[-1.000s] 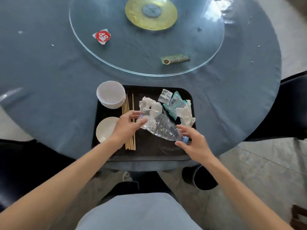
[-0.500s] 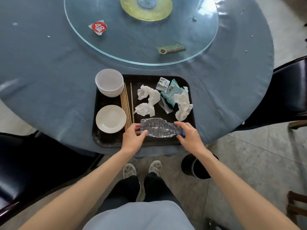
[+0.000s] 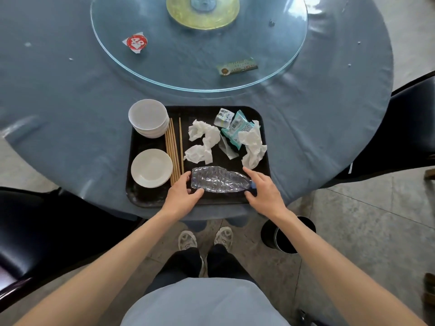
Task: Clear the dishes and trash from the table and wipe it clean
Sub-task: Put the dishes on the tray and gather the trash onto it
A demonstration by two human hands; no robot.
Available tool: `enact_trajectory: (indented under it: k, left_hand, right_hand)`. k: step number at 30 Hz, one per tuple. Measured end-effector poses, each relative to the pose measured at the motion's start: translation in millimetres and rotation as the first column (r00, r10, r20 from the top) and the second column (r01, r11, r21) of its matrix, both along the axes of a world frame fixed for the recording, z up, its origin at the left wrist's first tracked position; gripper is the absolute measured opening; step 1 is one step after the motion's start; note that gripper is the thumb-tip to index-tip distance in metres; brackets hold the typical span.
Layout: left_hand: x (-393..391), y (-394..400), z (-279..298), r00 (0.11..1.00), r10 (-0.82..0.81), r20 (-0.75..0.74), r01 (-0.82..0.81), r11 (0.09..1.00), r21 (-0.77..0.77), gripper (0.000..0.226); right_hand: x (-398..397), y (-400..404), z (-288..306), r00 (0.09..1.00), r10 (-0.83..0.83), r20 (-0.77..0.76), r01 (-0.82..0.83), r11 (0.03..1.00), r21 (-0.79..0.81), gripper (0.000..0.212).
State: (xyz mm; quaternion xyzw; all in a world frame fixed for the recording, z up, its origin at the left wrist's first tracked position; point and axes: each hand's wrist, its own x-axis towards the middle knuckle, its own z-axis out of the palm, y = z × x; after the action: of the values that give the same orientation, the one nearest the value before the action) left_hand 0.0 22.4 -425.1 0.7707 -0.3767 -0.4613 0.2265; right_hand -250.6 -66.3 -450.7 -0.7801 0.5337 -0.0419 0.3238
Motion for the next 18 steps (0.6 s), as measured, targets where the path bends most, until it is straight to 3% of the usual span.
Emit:
enact_trajectory:
  k: [5, 10, 18]
  left_hand:
    - [-7.9, -7.7, 19.4, 0.932, -0.174, 0.318, 0.237, 0.956, -0.171, 0.076]
    - [-23.2, -37.6, 45.5, 0.765, -0.292, 0.574, 0.477, 0.855, -0.201, 0.073]
    - [-79.9, -64.8, 65.5, 0.582, -0.451, 0.677, 0.749, 0.62, -0.232, 0.074]
  right_hand:
    - [-7.3, -2.0, 15.5, 1.0, 0.029, 0.001, -0.029, 0.975, -0.222, 0.076]
    - [-18.0, -4.9, 48.0, 0.999, -0.041, -0.006, 0.035, 0.915, -0.403, 0.08]
    - [-74.5, 36.9, 81.0, 0.933, -0.359, 0.018, 0.335, 0.85, -0.406, 0.085]
